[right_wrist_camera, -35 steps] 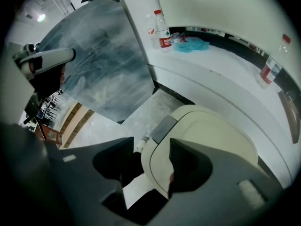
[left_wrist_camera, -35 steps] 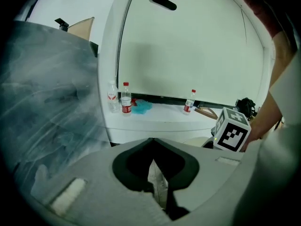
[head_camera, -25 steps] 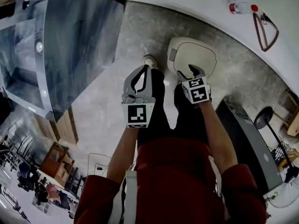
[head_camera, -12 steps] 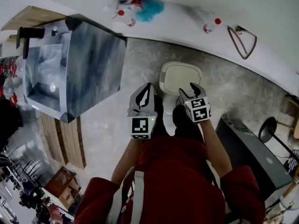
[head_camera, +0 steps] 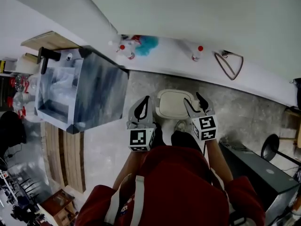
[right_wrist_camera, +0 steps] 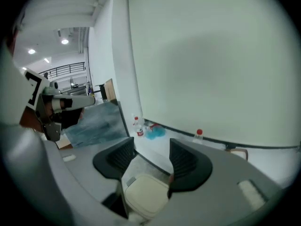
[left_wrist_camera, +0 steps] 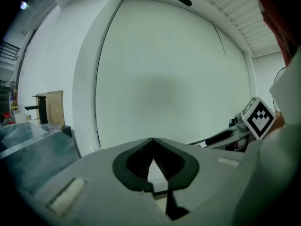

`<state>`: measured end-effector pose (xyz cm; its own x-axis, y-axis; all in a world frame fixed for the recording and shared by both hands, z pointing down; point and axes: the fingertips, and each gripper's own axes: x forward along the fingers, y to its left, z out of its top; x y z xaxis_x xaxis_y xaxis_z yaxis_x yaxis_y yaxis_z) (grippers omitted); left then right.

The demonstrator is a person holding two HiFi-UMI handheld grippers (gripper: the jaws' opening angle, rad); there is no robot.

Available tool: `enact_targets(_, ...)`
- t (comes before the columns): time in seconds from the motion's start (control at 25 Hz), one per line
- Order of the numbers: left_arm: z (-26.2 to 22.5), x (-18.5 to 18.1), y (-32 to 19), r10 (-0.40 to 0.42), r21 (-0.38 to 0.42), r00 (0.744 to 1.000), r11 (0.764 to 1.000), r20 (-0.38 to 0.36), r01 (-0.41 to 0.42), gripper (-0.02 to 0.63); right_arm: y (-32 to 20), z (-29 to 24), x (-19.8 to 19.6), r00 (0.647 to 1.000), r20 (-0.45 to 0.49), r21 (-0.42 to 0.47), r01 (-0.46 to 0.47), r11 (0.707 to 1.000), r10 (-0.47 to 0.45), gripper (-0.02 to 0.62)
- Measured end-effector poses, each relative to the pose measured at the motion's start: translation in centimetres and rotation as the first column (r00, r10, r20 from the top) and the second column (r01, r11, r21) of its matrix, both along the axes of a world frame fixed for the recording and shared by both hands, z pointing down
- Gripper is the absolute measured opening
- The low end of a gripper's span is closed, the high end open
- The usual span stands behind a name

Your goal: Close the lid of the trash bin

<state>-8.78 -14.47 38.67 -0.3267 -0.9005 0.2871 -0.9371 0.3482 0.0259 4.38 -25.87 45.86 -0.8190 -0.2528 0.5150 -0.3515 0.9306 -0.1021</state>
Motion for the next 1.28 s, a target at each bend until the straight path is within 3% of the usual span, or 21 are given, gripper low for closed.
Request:
enact_targets(0.36, -11.0, -0.3, -2.4, -0.040, 0.166, 0.987, 0.986, 0.154, 0.014, 0.003, -6.1, -15.7, 1.8, 0.967, 0.254, 0.237, -0.083, 0.968, 0.021, 0.236)
enact_targets(0.68, -21.9, 0.9, -2.6, -0.095, 0.333, 0.956, 0.943, 0.278, -0.003, 0.003, -7.6, -28.0, 3.9, 0.897, 0.441, 0.427, -0.191, 0.884, -0.019, 0.235)
enact_targets(0.76, -24.1, 1.2, -2.4, -0.109, 0.353, 0.935, 0.936, 0.337, -0.018, 0.003, -7.0, -30.4, 4.2, 0.883, 0.468, 0.464, -0.197, 0.864, -0.050, 0.235)
enact_targets(0.88, -25.9, 2.0, -2.5, -0.107, 0.363, 0.915, 0.931, 0.388, -0.045, 0.003, -6.6, -32.4, 4.8, 0.868, 0.491, 0.494, -0.215, 0.842, -0.067, 0.233)
enact_targets(1.28, -26.5, 3.2, -2.8, -0.086, 0.409, 0.927, 0.909, 0.365, -0.077, 0.003, -6.2, -32.3, 5.8, 0.872, 0.488, 0.510, -0.246, 0.824, -0.042, 0.184)
